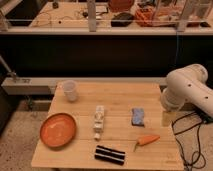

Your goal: Place the pepper on the white sponge

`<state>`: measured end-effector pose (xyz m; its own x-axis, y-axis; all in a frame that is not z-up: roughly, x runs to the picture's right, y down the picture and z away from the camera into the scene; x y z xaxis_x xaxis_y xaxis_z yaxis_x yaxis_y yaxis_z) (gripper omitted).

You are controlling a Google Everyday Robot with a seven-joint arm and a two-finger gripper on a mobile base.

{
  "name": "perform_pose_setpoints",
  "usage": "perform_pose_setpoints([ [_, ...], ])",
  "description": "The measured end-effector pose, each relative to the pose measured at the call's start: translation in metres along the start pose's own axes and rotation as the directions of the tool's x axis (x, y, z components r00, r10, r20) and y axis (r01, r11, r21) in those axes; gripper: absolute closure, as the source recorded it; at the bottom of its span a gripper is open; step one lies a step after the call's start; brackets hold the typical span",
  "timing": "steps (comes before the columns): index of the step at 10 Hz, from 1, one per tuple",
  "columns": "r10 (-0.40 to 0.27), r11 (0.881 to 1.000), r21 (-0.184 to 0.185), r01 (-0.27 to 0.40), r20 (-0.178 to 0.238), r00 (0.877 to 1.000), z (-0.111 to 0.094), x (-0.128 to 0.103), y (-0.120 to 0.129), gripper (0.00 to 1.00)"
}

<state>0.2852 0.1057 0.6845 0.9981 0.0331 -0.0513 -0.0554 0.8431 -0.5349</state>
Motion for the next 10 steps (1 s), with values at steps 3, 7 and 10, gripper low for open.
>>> perform_pose_setpoints([
  [3, 0.0, 1.0, 0.0, 0.0, 0.0, 1.0, 0.0, 0.0, 0.0, 0.2],
  [7, 0.0, 1.0, 0.0, 0.0, 0.0, 1.0, 0.0, 0.0, 0.0, 0.2],
  [10, 0.0, 1.0, 0.0, 0.0, 0.0, 1.0, 0.0, 0.0, 0.0, 0.2],
])
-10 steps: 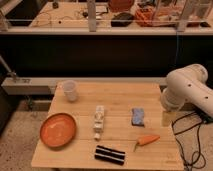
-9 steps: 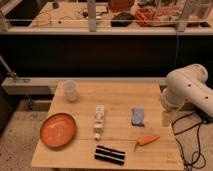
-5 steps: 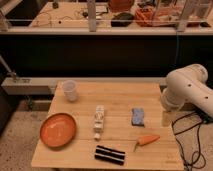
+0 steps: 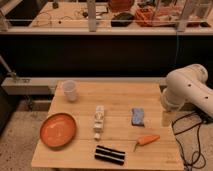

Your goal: Place the pepper on the white sponge

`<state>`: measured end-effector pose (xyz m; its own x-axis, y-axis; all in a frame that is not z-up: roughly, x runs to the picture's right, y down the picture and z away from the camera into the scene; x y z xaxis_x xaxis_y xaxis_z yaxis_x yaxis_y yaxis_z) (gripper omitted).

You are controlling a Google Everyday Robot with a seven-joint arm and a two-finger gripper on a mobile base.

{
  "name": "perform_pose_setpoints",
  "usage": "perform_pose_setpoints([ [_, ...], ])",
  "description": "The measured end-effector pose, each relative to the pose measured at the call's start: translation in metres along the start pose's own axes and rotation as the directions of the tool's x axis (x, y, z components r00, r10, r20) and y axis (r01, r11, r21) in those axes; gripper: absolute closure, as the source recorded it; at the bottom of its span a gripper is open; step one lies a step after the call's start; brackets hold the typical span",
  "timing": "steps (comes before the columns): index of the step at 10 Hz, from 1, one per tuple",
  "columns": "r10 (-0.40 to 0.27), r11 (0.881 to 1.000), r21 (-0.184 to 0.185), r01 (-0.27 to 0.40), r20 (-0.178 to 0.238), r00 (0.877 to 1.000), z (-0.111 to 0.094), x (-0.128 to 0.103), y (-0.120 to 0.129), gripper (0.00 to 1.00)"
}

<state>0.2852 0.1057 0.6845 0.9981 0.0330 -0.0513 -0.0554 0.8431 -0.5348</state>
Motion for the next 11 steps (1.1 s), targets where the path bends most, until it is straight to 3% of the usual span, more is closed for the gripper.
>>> perform_pose_setpoints([
  [5, -0.003, 1.0, -0.001, 0.003, 0.002, 1.0, 0.0, 0.0, 0.0, 0.2],
  [7, -0.026, 0.999, -0.036, 0.028, 0.059, 0.998, 0.003, -0.015, 0.014, 0.2],
  [11, -0.037, 0.997, -0.058, 0.042, 0.095, 0.995, 0.007, -0.02, 0.025, 0.2],
])
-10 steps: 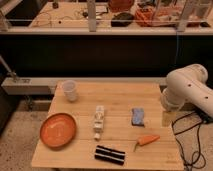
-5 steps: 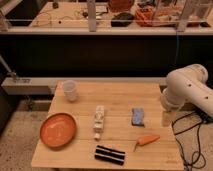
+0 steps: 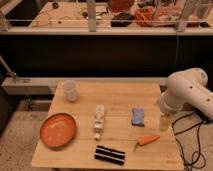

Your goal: Place the pepper on the white sponge

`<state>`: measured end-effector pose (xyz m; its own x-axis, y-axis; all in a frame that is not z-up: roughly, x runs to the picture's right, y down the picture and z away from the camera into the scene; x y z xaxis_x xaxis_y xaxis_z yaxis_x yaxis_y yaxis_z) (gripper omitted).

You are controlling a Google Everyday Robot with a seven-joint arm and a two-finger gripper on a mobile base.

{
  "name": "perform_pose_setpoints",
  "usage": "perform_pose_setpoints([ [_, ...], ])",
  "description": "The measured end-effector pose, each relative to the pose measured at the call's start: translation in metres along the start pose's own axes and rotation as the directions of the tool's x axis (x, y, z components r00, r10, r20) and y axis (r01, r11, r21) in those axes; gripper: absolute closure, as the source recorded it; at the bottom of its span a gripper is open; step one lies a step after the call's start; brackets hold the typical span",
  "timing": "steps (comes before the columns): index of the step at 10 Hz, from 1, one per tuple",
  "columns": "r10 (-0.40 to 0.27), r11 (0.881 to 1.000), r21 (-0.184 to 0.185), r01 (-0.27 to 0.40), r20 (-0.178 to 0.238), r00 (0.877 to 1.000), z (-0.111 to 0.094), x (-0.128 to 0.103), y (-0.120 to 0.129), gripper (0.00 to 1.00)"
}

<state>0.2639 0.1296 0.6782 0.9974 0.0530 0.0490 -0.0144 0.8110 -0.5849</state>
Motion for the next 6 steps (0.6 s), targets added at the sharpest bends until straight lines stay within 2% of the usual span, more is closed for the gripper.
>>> perform_pose_setpoints([
  [3, 0.003, 1.0, -0.019, -0.002, 0.042, 0.999, 0.009, -0.008, 0.017, 0.2],
  [6, 0.014, 0.999, -0.03, -0.011, 0.071, 0.997, 0.019, -0.012, 0.023, 0.2],
])
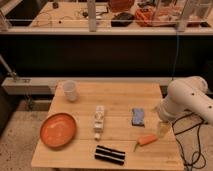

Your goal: Place the pepper on the white sponge

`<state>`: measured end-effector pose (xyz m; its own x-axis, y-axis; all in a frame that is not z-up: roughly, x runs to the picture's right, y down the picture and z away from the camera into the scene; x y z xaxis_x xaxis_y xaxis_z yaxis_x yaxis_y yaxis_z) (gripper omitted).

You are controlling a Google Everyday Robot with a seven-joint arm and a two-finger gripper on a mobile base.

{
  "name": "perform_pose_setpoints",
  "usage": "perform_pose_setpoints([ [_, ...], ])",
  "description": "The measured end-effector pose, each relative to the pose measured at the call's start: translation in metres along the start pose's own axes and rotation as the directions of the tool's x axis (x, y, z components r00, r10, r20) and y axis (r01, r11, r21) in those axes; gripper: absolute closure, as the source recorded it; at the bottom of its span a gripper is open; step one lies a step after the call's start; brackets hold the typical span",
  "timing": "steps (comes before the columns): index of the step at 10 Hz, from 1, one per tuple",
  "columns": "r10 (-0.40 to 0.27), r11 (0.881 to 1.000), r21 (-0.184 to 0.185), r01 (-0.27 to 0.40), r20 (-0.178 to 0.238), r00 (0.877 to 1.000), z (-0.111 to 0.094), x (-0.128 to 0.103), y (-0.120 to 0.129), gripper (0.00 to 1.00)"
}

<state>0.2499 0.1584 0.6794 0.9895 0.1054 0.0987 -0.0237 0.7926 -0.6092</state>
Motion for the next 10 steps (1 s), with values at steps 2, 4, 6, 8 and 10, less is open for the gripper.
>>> perform_pose_setpoints([
  [2, 0.026, 1.0, -0.003, -0.026, 0.019, 0.999, 0.007, 0.0, 0.006, 0.2],
  [4, 0.045, 0.999, -0.013, -0.045, 0.041, 0.998, 0.025, -0.001, 0.012, 0.2],
  [6, 0.061, 0.998, -0.021, -0.06, 0.049, 0.997, 0.032, -0.001, 0.017, 0.2],
  [8, 0.073, 0.997, -0.031, -0.071, 0.059, 0.996, 0.04, -0.001, 0.022, 0.2],
  [10, 0.08, 0.996, -0.044, -0.077, 0.076, 0.994, 0.054, 0.001, 0.029, 0.2],
])
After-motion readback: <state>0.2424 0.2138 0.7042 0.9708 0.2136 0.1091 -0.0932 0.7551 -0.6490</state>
